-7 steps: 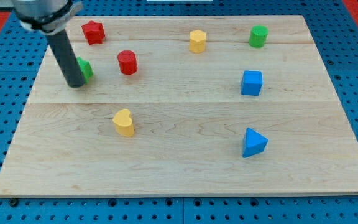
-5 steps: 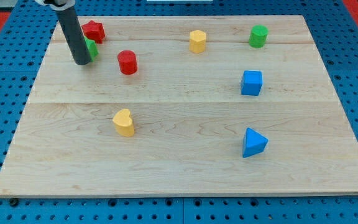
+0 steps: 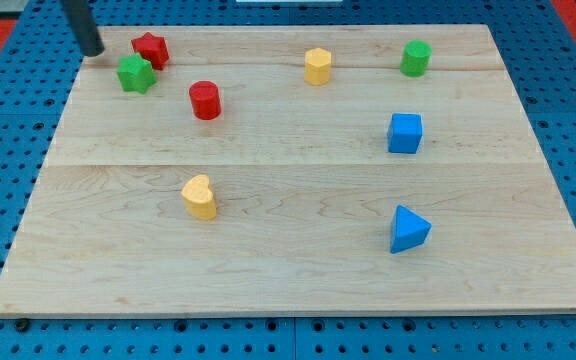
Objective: Push the red star parallel to the red circle
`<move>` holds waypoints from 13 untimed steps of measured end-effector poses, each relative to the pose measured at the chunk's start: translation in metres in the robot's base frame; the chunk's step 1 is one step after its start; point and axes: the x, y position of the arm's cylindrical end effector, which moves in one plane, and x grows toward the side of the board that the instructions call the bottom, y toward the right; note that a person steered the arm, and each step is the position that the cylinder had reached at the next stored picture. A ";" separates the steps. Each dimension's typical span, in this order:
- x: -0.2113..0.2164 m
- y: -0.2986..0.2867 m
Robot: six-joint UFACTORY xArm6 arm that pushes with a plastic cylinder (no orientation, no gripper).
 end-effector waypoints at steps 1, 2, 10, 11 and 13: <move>0.015 0.066; 0.027 0.101; -0.007 0.042; -0.007 0.042; -0.009 0.076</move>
